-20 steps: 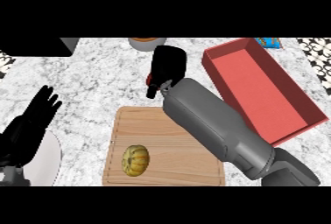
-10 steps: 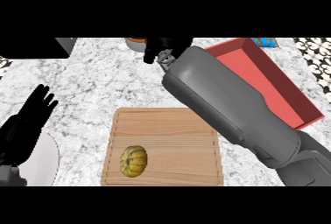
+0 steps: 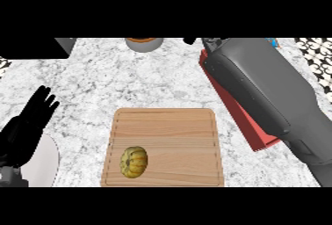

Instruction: Pick the bell pepper from the cutting board and place it in the cardboard box

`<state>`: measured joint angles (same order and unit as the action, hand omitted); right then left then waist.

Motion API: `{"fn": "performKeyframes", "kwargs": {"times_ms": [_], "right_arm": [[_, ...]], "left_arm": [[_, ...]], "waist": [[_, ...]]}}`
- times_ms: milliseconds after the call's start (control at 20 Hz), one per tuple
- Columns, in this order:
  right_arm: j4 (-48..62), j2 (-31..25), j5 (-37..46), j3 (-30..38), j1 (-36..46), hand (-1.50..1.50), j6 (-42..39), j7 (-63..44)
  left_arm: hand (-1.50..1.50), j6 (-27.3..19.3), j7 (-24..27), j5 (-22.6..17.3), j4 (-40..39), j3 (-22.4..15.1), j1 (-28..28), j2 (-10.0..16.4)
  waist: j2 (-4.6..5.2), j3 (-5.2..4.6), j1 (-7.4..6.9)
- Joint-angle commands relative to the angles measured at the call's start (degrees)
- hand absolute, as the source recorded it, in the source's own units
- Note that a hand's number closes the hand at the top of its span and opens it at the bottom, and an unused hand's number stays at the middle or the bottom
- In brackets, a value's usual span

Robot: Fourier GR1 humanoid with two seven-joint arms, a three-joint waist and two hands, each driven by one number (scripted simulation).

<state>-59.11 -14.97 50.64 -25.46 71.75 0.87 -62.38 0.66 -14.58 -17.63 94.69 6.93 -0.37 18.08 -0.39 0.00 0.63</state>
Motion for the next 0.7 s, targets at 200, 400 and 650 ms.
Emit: {"fn": "performKeyframes", "kwargs": {"times_ms": [200, 400, 650], "right_arm": [[-0.9, -6.5, 2.0, 5.4, -7.0, 1.5, -0.5, 4.6], [4.4, -3.1, 4.9, 7.3, -7.9, 1.5, 3.6, 7.7], [3.7, -4.6, 4.8, 9.8, -15.5, 1.5, 6.7, 13.5]], "left_arm": [[0.0, 0.9, -2.6, -0.9, -1.7, 1.8, -3.8, 1.1], [0.0, 3.0, 1.2, -0.1, -0.3, 1.2, 0.9, -0.5], [0.0, 3.7, 0.2, -0.5, -1.5, 2.4, -0.8, 0.0]], "waist": [[0.39, 0.01, -0.71], [0.54, -0.01, -1.59], [0.52, 0.0, -1.1]]}}
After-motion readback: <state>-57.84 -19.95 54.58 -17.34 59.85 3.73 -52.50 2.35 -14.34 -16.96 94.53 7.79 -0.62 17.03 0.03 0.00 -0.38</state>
